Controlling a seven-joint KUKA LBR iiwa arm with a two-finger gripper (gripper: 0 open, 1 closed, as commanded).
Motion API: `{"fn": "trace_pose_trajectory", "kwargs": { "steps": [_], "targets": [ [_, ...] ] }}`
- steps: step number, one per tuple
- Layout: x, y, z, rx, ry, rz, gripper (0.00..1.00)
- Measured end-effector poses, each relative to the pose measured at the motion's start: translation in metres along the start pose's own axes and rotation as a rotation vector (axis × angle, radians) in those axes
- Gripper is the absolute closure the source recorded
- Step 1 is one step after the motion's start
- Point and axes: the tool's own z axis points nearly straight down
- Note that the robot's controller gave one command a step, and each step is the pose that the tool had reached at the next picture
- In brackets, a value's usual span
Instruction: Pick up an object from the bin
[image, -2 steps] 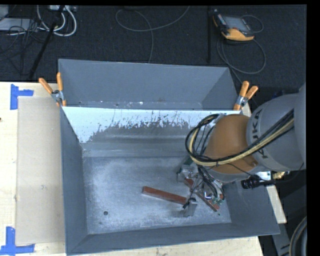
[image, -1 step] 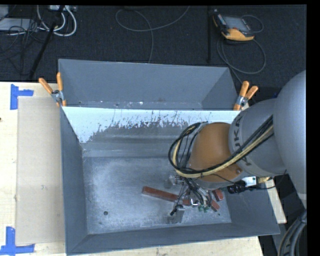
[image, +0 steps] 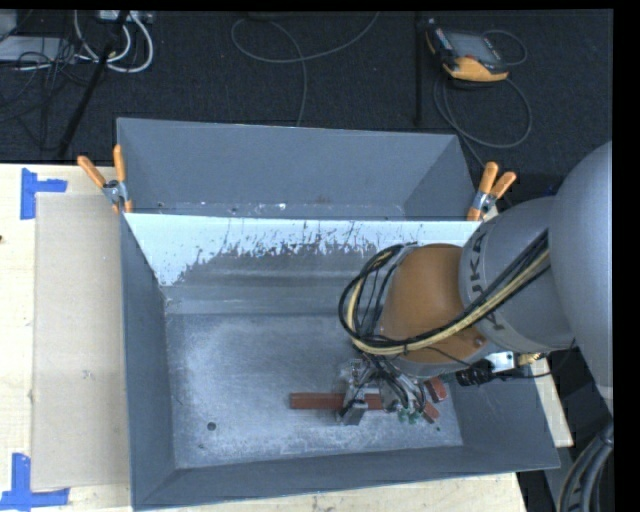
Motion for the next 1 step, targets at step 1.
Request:
{"fn": "trace_pose_trajectory", "kwargs": {
  "steps": [1],
  "targets": [
    [-0.0011, -0.0066, -0.1473, -0.001, -0.01, -0.008, 1.0]
  ]
}}
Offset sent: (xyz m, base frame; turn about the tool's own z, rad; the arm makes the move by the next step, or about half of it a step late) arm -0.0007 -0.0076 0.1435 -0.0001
